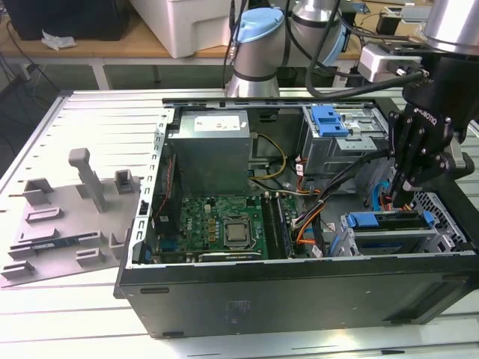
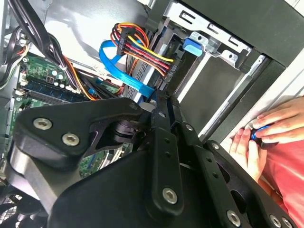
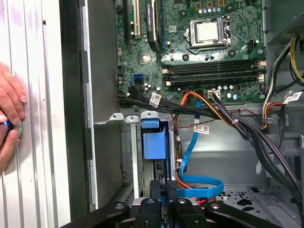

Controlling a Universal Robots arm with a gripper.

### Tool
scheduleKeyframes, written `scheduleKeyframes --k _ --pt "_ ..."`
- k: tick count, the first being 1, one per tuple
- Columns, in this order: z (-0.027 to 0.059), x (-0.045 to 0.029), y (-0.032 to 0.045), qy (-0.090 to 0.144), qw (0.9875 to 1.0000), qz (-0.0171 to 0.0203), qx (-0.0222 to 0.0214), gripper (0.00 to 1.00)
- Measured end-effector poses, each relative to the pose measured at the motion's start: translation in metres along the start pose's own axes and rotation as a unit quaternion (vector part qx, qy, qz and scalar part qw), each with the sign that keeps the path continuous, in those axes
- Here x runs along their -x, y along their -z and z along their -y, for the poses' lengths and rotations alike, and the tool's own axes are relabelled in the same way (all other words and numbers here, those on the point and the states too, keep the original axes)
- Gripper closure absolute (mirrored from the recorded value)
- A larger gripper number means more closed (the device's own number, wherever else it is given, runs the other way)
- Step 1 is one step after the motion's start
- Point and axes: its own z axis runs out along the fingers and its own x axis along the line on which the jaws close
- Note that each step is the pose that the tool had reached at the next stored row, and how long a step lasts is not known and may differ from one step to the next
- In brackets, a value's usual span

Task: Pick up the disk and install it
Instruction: 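Insert the first disk wire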

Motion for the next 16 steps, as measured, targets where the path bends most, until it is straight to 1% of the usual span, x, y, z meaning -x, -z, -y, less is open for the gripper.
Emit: scheduleKeyframes --k 1,2,4,5,16 --pt "0.0001 -0.0015 -0.0003 0.0 1.0 0.0024 0.0001 0.84" --pt "0.0001 -0.0023 -0.0005 0.0 1.0 0.004 0.0003 0.84" --pt "0.0002 -0.0027 -0.0006 0.0 1.0 0.0048 0.0003 0.84" --pt "0.0002 -0.0029 -0.0009 0.0 1.0 0.006 0.0003 0.84" --pt "-0.0003 -0.0022 -0.0055 0.0 1.0 0.0061 0.0003 0.84"
